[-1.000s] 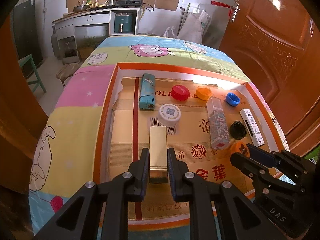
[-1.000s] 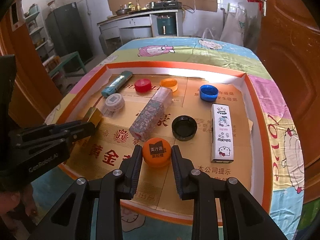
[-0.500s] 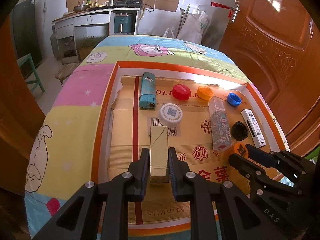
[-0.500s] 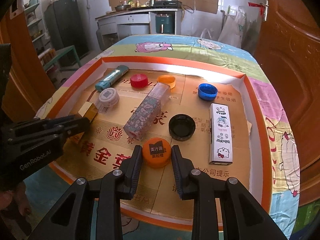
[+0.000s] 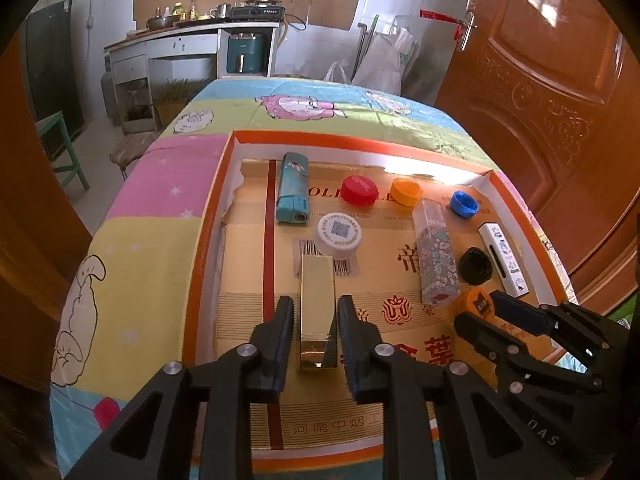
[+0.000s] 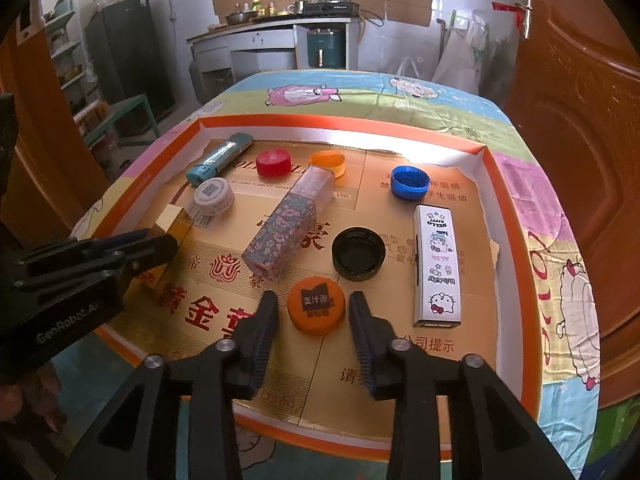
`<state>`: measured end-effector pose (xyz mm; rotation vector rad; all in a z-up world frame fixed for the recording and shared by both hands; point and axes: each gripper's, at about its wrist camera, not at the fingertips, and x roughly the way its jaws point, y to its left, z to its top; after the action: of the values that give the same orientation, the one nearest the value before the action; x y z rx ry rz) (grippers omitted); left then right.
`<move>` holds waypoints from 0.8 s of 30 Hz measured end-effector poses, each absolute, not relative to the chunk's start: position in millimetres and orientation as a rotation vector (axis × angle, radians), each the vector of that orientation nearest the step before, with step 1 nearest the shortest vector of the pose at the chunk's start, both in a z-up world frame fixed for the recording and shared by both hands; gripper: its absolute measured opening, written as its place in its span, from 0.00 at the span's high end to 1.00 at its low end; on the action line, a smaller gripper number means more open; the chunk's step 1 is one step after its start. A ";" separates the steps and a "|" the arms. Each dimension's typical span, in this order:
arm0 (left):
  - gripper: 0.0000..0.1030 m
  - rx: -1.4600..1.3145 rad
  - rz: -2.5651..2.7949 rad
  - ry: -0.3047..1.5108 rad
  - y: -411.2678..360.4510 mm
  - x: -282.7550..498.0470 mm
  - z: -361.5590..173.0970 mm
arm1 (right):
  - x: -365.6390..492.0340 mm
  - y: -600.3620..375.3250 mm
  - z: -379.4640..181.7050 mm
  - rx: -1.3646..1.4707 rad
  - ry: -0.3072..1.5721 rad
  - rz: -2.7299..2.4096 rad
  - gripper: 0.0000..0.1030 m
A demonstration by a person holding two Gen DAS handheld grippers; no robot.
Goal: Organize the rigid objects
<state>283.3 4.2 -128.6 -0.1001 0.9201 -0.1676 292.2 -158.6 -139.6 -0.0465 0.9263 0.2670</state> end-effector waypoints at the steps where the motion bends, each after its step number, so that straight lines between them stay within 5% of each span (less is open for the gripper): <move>1: 0.65 -0.099 -0.163 0.912 4.5 282.5 -126.9 | 292.2 -159.4 -139.6 -0.045 0.927 0.267 0.60; 3: 0.57 -0.105 -0.157 0.894 7.6 280.8 -123.1 | 291.1 -159.6 -138.9 -0.041 0.927 0.267 0.60; 24: 0.57 -0.076 -0.164 0.796 -0.7 230.1 -78.4 | 247.3 -178.5 -92.2 0.041 0.813 0.173 0.58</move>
<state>230.1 -0.7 -78.4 -0.0764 0.7959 -0.1640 247.3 -178.5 -92.2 0.0411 0.8128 0.1732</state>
